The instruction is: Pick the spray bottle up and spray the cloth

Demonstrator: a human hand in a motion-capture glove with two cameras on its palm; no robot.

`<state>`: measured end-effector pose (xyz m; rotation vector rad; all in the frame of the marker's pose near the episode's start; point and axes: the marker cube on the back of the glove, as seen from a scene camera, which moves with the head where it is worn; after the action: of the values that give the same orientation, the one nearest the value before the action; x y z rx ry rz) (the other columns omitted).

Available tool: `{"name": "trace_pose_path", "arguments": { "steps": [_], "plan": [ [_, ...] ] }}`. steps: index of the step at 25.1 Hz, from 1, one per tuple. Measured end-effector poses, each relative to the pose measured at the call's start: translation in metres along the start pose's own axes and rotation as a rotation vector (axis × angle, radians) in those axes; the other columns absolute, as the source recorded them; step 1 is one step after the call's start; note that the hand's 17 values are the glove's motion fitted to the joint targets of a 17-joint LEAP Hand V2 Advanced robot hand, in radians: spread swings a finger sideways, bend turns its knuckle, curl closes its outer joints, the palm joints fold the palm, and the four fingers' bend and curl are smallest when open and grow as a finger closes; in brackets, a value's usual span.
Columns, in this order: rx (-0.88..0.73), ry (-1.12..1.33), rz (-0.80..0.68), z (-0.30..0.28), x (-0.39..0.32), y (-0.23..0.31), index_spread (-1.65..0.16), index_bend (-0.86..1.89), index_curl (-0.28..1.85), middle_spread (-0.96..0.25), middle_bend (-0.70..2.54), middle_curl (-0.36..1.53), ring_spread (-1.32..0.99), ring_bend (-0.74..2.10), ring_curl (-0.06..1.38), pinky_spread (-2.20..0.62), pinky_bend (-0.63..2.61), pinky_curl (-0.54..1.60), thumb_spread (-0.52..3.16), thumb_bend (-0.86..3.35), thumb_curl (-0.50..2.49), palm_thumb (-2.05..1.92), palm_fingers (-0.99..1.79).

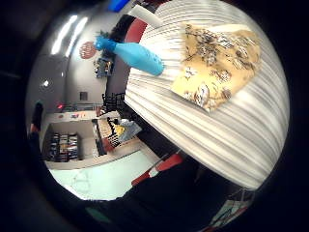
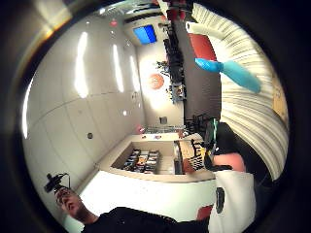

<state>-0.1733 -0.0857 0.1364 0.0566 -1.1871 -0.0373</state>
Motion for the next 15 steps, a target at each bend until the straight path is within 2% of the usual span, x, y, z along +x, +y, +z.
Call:
{"name": "trace_pose_path", "arguments": {
  "steps": [6, 15],
  "plan": [
    [-0.012, -0.017, -0.013, -0.008, -0.01, 0.021, -0.37, 0.14, 0.28, 0.1, 0.19, 0.4, 0.13, 0.39, 0.43, 0.18, 0.39, 0.35, 0.99, -0.02, 0.64, 0.98, 0.12],
    [-0.022, -0.012, -0.032, -0.008, -0.013, 0.016, -0.37, 0.14, 0.27, 0.12, 0.19, 0.39, 0.14, 0.4, 0.42, 0.19, 0.37, 0.35, 1.0, -0.02, 0.63, 0.97, 0.12]
  ]
}}
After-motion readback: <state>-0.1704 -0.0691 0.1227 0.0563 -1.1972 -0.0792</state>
